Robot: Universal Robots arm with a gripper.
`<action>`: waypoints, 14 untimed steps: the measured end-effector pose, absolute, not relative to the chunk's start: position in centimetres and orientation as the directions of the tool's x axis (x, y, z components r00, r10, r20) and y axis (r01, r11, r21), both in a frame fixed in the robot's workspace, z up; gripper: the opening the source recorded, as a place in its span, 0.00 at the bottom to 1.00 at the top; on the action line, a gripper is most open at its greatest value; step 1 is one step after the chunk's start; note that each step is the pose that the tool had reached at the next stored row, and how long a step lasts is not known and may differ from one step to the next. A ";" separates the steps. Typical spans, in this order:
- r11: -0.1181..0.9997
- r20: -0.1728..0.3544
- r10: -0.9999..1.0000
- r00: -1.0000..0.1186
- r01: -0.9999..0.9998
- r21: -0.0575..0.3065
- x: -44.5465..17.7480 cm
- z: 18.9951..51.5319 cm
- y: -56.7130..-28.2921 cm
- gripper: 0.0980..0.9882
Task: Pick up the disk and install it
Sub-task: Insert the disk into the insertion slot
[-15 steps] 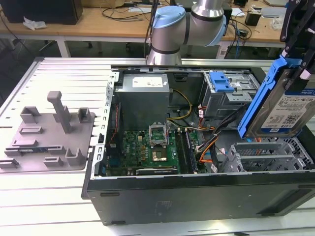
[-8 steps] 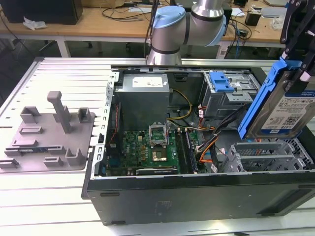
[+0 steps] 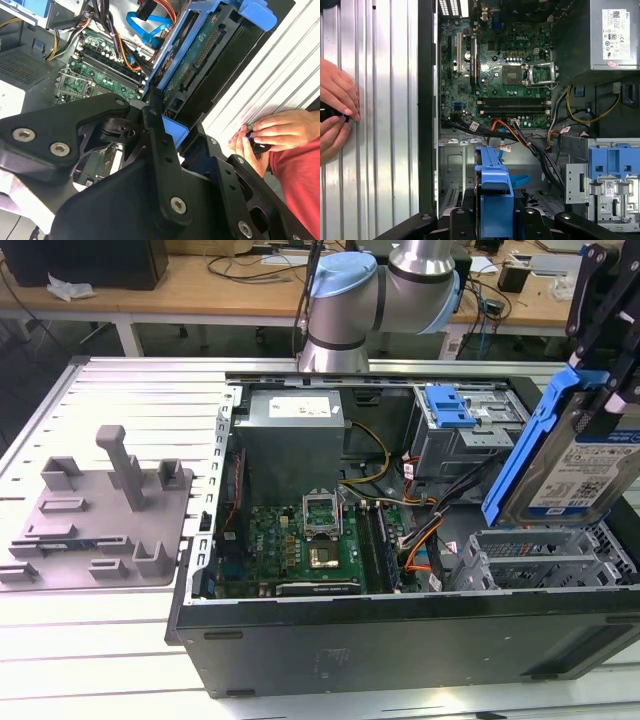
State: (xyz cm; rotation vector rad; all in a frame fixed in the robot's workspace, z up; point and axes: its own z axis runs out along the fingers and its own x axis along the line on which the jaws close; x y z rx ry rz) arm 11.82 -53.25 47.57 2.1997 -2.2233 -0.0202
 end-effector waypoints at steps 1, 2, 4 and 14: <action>0.011 0.001 -1.000 -0.011 -1.000 0.019 11.8 47.5 -53.2 0.30; 0.011 0.001 -1.000 -0.011 -1.000 0.019 11.8 47.5 -53.2 0.30; 0.011 0.001 -1.000 -0.011 -1.000 0.019 11.8 47.4 -53.2 0.30; 0.011 0.001 -1.000 -0.011 -1.000 0.019 12.0 47.0 -53.3 0.30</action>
